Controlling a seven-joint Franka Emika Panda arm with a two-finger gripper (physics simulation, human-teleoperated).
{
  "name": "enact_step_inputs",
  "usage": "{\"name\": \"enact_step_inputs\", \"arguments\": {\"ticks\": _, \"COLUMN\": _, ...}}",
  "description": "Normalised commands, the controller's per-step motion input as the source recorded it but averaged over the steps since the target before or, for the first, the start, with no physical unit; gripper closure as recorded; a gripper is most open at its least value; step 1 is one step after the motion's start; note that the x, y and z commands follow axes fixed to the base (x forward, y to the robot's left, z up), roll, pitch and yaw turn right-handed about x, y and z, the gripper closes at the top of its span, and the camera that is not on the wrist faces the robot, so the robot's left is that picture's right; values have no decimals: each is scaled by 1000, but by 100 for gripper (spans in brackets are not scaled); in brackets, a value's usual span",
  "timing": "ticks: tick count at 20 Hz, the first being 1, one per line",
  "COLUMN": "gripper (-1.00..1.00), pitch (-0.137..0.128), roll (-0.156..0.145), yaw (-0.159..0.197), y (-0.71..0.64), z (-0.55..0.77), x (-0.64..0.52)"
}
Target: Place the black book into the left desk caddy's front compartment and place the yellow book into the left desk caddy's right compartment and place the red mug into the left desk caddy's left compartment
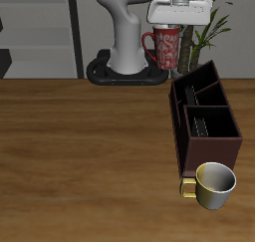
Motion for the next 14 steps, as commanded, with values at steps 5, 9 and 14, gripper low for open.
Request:
{"name": "enact_step_inputs", "arguments": {"ticks": 5, "gripper": 100, "pitch": 27, "roll": 109, "yaw": 42, "y": 640, "z": -163, "x": 39}}
{"name": "enact_step_inputs", "arguments": {"ticks": 9, "gripper": 100, "pitch": 17, "roll": 99, "yaw": 38, "y": 527, "z": -132, "x": -63}}
{"name": "enact_step_inputs", "arguments": {"ticks": 14, "gripper": 100, "pitch": 11, "roll": 71, "yaw": 24, "y": 305, "z": -169, "x": -53}}
